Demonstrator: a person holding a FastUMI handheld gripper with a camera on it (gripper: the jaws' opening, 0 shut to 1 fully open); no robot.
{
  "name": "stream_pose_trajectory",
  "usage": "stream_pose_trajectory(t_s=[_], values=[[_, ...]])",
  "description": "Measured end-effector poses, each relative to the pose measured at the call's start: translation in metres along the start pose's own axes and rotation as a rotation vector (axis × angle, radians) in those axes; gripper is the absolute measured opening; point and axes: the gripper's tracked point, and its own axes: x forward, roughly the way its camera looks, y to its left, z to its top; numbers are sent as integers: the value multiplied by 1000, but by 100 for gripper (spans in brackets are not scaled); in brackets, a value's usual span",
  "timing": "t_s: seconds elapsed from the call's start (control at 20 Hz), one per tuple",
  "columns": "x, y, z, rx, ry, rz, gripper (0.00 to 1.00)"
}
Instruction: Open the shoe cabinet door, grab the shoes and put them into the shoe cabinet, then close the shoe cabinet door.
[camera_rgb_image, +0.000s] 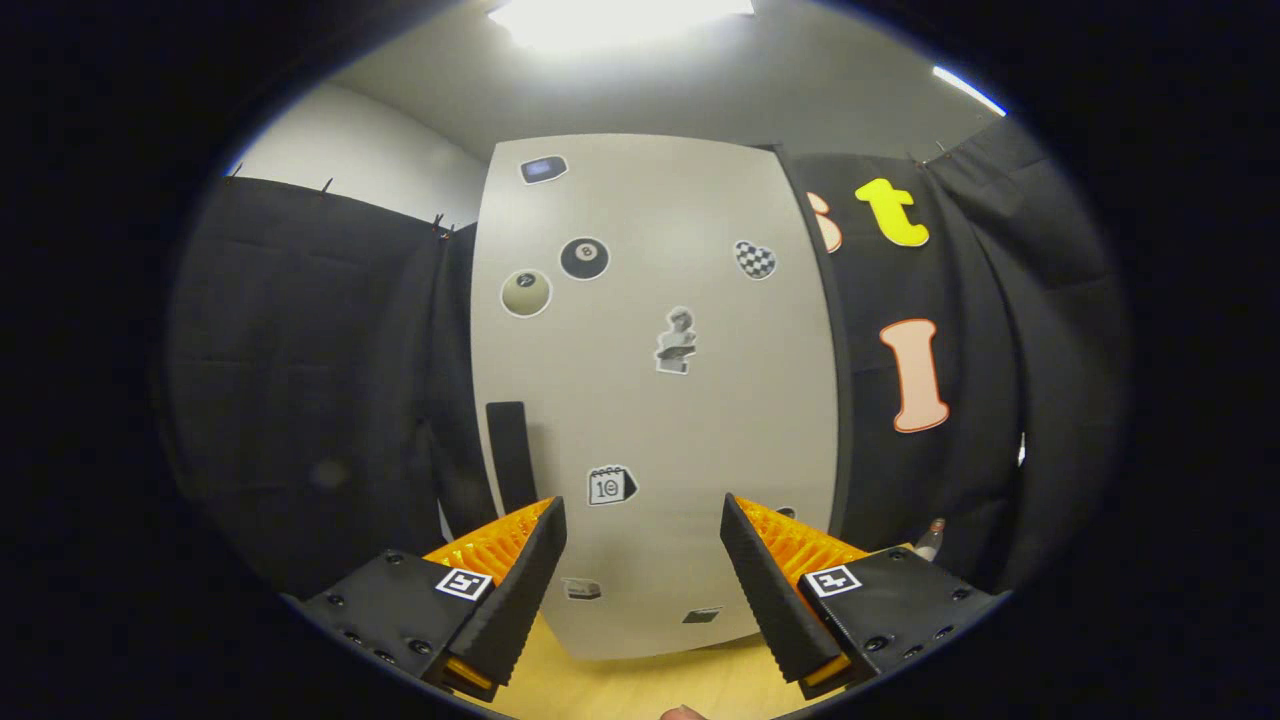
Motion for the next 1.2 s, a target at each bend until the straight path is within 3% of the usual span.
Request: stream_pose_trajectory(t_s=[0.35,0.6,0.8,1.2], values=[[-64,-94,2,-16,5,-188,97],[-111,-148,10,-34,3,-274,97],[-137,-184,10,-20,1,-317,97],[-152,-212,3,15,19,-316,98]])
